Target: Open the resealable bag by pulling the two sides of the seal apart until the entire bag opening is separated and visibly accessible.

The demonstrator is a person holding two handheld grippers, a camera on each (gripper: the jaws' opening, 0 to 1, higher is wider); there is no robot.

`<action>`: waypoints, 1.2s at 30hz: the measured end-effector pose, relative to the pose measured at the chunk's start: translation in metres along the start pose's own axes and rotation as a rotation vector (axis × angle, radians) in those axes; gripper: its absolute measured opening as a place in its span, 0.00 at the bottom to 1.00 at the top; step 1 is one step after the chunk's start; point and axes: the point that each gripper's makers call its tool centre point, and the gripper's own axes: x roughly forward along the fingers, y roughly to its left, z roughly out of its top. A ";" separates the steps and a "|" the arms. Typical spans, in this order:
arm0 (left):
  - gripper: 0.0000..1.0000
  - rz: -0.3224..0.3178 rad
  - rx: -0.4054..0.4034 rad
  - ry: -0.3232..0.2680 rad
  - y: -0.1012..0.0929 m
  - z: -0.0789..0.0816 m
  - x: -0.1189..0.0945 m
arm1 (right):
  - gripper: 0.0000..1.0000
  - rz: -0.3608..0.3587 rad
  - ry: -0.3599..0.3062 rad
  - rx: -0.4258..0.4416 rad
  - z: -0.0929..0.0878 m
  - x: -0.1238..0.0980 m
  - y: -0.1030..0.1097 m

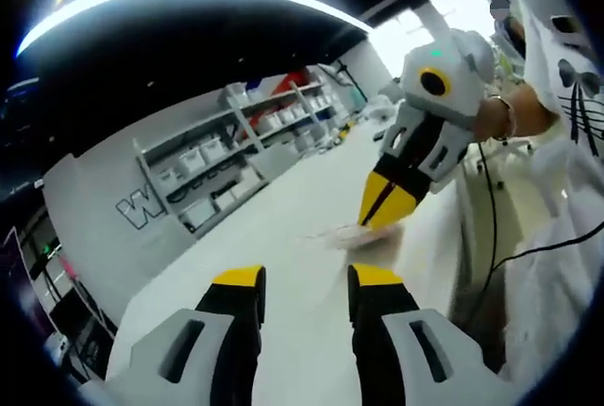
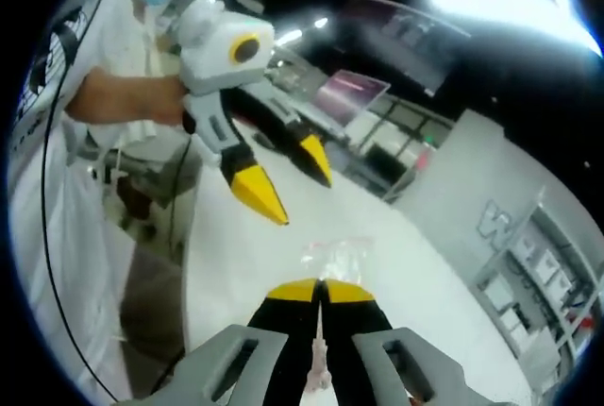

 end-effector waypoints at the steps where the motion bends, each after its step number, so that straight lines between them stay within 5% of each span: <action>1: 0.33 0.000 0.001 0.000 0.000 0.000 0.000 | 0.00 0.000 0.000 0.001 0.000 0.000 0.000; 24: 0.25 -0.033 0.156 -0.011 -0.009 0.004 0.008 | 0.00 0.002 -0.001 0.016 0.000 -0.002 0.000; 36: 0.20 -0.087 0.307 -0.039 -0.024 0.012 0.017 | 0.00 0.008 -0.016 0.053 -0.001 -0.005 -0.004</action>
